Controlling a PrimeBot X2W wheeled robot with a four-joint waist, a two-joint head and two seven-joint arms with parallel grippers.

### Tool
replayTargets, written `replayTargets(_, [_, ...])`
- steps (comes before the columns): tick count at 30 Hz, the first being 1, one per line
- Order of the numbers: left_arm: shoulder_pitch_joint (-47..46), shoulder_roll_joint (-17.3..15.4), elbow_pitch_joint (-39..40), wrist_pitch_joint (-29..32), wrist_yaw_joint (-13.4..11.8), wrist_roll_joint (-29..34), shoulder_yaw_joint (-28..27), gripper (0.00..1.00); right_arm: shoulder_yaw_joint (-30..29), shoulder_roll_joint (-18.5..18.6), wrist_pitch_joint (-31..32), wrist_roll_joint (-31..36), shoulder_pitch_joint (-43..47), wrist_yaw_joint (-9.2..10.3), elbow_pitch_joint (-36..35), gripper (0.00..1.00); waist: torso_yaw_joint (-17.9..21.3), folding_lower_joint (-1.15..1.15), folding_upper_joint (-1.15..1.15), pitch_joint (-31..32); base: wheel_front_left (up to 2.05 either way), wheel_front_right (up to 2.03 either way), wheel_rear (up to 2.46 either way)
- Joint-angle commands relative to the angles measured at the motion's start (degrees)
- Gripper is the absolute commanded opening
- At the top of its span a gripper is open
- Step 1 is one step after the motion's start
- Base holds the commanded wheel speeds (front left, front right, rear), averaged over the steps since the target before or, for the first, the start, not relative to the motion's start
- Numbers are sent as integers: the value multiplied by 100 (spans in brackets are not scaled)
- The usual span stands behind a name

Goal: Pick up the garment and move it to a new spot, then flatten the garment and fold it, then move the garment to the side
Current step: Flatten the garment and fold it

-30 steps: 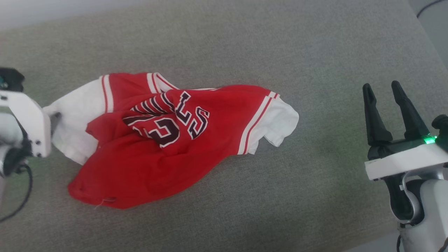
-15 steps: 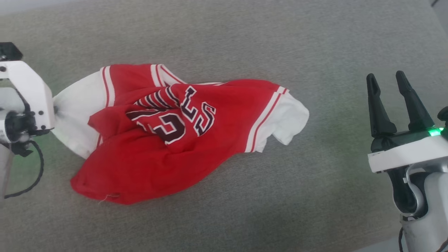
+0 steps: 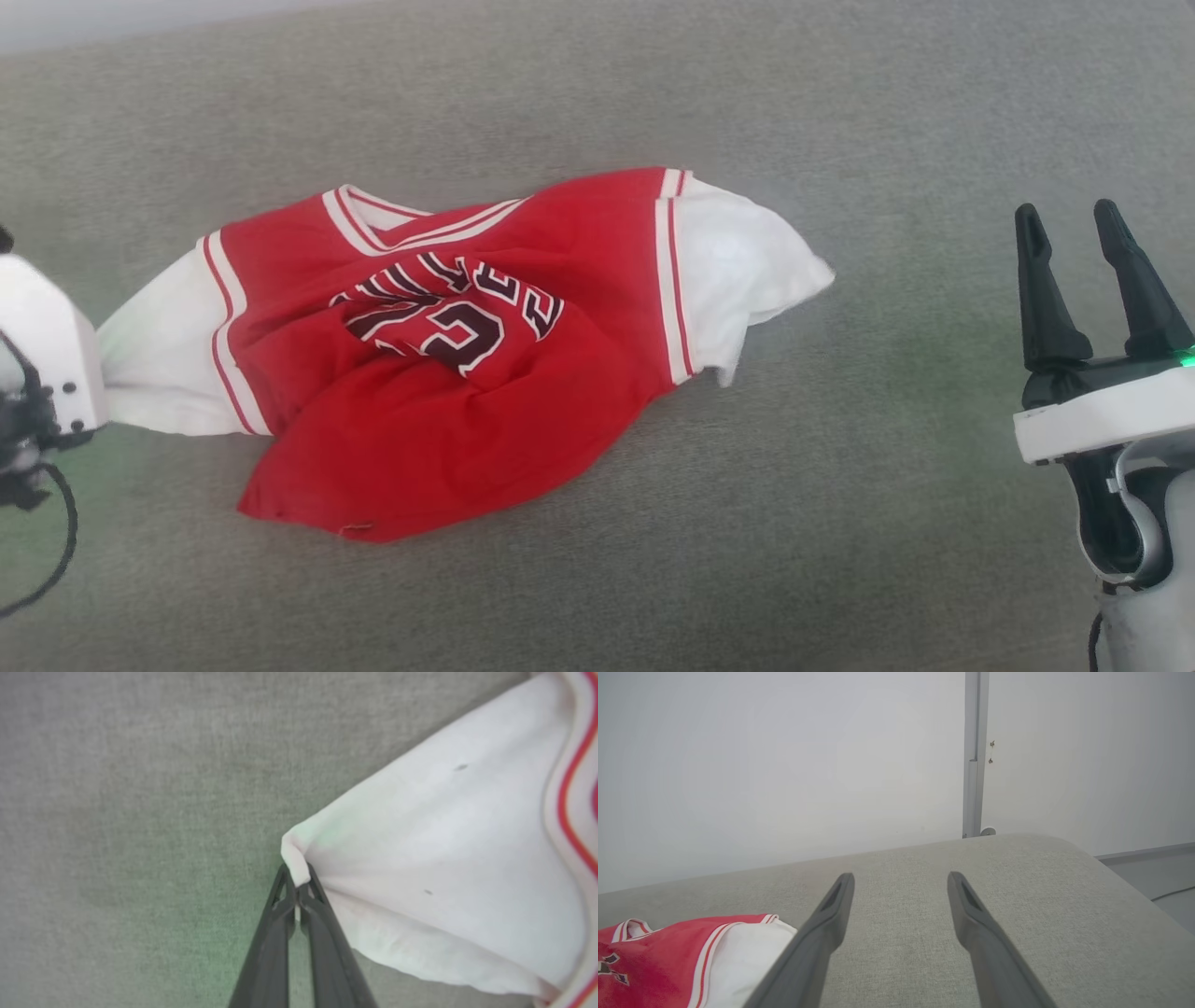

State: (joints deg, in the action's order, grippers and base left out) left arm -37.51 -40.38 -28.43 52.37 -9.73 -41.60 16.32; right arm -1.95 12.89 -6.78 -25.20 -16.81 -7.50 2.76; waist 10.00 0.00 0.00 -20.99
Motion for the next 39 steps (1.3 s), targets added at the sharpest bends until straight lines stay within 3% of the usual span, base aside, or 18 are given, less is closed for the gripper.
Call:
replayTargets(1, [483, 15, -45, 80, -89, -61, 13, 0, -10, -5, 27, 30, 16, 2, -28, 100, -81, 0, 0, 56, 0, 0, 0])
replayTargets(5, [753, 118, 283, -127, -147, -230, -123, 0, 7, 9, 101, 55, 38, 2, -44, 100, -191, 0, 0, 127, 0, 0, 0])
replayTargets(6, [772, 126, 365, -246, -117, -224, -141, 35, 22, 7, 122, 63, 38, 2, -52, 100, -213, 0, 0, 147, 0, 0, 0])
replayTargets(7, [772, 124, 436, -357, -104, -196, -159, 94, 41, 7, 139, 64, 35, 2, -63, 100, -230, 0, 0, 163, 0, 0, 0])
replayTargets(8, [777, 126, 476, -390, -113, -193, -166, 100, 49, 11, 162, 67, 35, 2, -72, 100, -248, 0, 0, 183, 0, 0, 0])
replayTargets(18, [394, 53, 627, -254, -34, -51, -3, 100, 76, 57, 317, 47, 68, 2, -193, 100, -307, 0, 0, 245, 0, 0, 0])
replayTargets(26, [138, 259, -34, -47, -63, 46, 260, 100, 164, 158, 594, -72, 3, 2, -336, 100, -293, 0, 0, 68, 0, 0, 0])
replayTargets(27, [144, 320, -86, 5, 52, 14, 334, 63, 189, 178, 657, -97, -12, 1, -339, 100, -301, 0, 0, 45, 0, 0, 0])
replayTargets(28, [124, 411, -160, -21, 28, -66, 305, 0, 208, 191, 735, -154, -36, 2, -335, 100, -314, 0, 0, 23, 0, 0, 0])
replayTargets(39, [-557, 1048, -574, -415, 431, -32, 564, 0, 903, 635, 2306, -585, -815, 1, 58, 100, -829, 0, 0, -196, 0, 0, 0])
